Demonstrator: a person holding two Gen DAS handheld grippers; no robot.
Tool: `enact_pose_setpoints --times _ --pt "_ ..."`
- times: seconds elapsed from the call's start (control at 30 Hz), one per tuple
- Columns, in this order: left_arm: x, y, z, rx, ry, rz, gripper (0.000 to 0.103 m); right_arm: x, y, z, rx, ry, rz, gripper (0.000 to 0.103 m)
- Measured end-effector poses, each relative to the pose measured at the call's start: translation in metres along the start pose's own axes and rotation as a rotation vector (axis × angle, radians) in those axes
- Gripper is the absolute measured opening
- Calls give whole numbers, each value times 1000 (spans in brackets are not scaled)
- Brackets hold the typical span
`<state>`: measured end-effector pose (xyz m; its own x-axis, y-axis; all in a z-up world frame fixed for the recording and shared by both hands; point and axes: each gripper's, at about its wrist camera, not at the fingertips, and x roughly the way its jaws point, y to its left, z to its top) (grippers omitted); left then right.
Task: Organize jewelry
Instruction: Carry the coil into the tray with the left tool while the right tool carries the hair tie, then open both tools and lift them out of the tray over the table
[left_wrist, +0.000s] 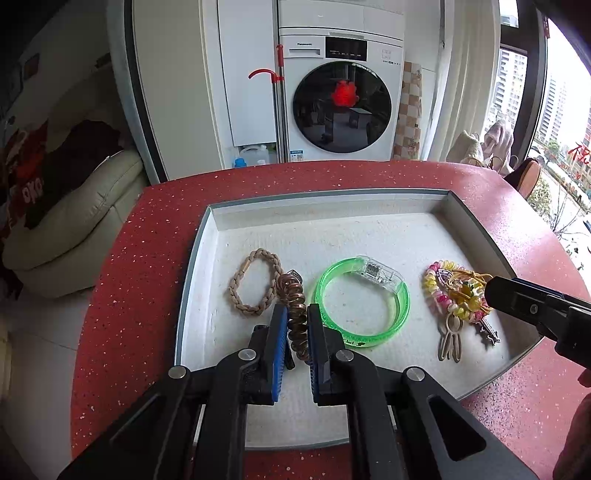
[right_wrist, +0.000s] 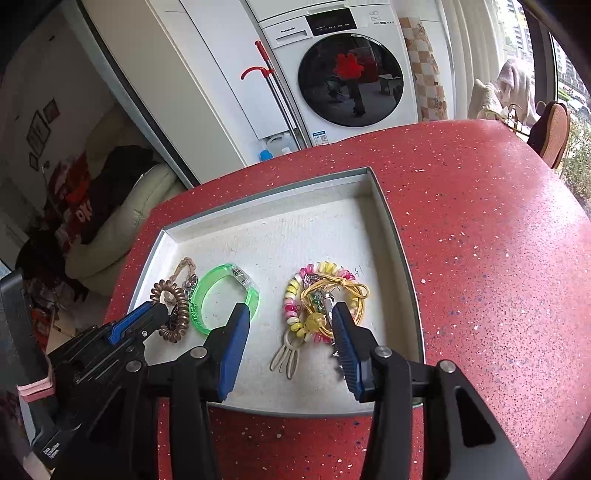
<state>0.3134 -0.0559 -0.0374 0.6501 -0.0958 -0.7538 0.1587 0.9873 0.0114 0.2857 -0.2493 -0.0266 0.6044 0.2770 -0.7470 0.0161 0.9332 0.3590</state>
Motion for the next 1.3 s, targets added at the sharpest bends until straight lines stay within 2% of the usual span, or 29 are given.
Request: enact_pose_setpoints --times 0.37,0.4,0.43,0.47,0.5,0.67,0.73,0.8,0.87,0.97,1.17,1.3 --pt "-14 2 -1 -7 -8 -13 29 -14 -4 -5 12 -5 -8 51" --pt "-15 3 -1 -8 -9 -14 39 -14 -5 -6 12 -2 -8 51" --pt "-17 4 -1 -10 -7 -12 92 -16 -4 -7 13 0 -9 51" --pt "-19 6 -2 -19 -9 2 103 -16 -4 -8 14 3 -10 51" --pt "-24 8 -3 -29 -43 15 103 -17 -3 -8 14 3 -8 51" --pt "-32 13 -10 -26 -63 18 103 -22 1 -14 1 9 -13 58" --pt "-38 17 -15 -35 -75 29 103 -28 7 -19 -22 -11 -27 66" --pt "-45 19 -22 -45 -81 35 103 -35 13 -25 -51 -45 -46 90" --pt "-54 22 -30 -49 -86 49 103 -43 19 -32 -81 -82 -55 90" --pt "-67 24 -43 -60 -96 66 103 -54 28 -44 -119 -148 -77 103" --pt "-92 23 -71 -72 -140 123 103 -72 38 -68 -162 -183 -123 103" --pt "-104 22 -87 -74 -140 133 103 -82 37 -82 -146 -191 -149 103"
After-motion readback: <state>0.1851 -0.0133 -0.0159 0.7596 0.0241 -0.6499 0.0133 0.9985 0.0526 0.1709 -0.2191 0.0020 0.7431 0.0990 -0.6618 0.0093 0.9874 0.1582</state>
